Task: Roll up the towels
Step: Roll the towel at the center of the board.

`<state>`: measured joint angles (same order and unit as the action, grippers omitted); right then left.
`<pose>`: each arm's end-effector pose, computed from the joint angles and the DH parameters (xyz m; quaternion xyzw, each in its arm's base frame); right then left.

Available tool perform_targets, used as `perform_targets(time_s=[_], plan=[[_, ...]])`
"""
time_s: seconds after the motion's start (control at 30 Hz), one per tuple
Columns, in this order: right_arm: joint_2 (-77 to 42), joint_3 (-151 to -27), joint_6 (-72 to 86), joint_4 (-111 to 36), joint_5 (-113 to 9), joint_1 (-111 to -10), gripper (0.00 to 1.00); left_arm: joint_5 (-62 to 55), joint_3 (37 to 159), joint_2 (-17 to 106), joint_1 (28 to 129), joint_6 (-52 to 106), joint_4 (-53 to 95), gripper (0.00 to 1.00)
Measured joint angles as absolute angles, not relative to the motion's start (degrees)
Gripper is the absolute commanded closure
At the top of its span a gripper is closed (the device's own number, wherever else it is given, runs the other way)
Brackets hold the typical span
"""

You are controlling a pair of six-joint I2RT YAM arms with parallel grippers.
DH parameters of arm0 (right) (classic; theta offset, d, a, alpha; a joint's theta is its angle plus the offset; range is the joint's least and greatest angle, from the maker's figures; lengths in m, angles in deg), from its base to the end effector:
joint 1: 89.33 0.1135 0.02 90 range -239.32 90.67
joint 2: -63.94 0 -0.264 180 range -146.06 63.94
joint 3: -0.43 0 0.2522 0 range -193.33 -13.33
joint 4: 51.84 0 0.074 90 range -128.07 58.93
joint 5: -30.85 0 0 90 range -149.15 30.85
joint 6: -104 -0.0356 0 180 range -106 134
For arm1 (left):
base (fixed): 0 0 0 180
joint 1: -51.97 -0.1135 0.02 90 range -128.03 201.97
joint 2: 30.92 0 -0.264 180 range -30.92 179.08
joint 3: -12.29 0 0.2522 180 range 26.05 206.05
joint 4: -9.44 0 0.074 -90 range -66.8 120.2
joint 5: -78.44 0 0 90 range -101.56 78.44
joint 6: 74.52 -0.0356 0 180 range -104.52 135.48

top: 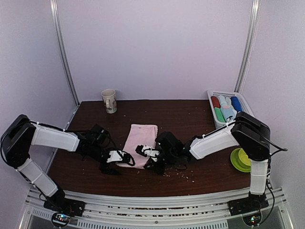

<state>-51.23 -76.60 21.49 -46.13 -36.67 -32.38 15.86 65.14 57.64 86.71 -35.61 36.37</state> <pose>0.2110 0.3492 0.1226 -0.5457 0.7227 0.3237 0.2741 0.2098 -0.1654 0.1364 0.6838 0.6531 -0.1953 0.2602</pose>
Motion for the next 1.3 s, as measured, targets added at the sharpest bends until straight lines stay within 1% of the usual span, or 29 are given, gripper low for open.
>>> perform_targets(time_s=[0.1,0.23,0.3,0.93,0.97,1.03,1.17,1.2,1.23,1.3], plan=[[-51.9,-77.7,19.9,-45.1,-33.4,-33.7,1.00,16.0,66.0,59.4,85.8,-34.8,37.0,0.48],[-52.3,-77.9,17.6,-45.0,-29.6,-35.3,1.00,17.1,68.7,61.8,84.2,-34.3,38.4,0.54],[-52.6,-78.0,16.6,-44.9,-28.2,-36.0,1.00,18.0,69.9,62.8,83.6,-34.0,38.9,0.55],[-56.0,-83.2,11.7,-39.8,-19.6,-40.0,1.00,31.0,81.1,72.9,77.1,-33.6,53.0,0.56],[-56.1,-83.4,11.6,-39.5,-19.3,-40.1,1.00,31.6,81.2,73.0,77.1,-33.6,53.5,0.59],[-56.5,-84.0,11.0,-39.0,-18.8,-40.2,1.00,32.4,81.3,73.1,77.1,-33.5,54.2,0.68],[-57.1,-85.1,10.6,-37.8,-17.9,-40.4,1.00,33.5,81.7,73.5,77.1,-32.4,55.2,0.95],[-57.3,-85.4,10.6,-37.6,-17.7,-40.5,1.00,33.7,81.9,73.7,77.1,-32.0,55.3,0.99],[-57.3,-85.5,10.5,-37.5,-17.6,-40.5,1.00,33.7,82.0,74.0,77.0,-31.9,55.3,1.00],[-57.4,-85.6,10.4,-37.3,-17.4,-40.6,1.00,33.7,82.1,74.5,77.0,-31.2,55.3,1.00]])
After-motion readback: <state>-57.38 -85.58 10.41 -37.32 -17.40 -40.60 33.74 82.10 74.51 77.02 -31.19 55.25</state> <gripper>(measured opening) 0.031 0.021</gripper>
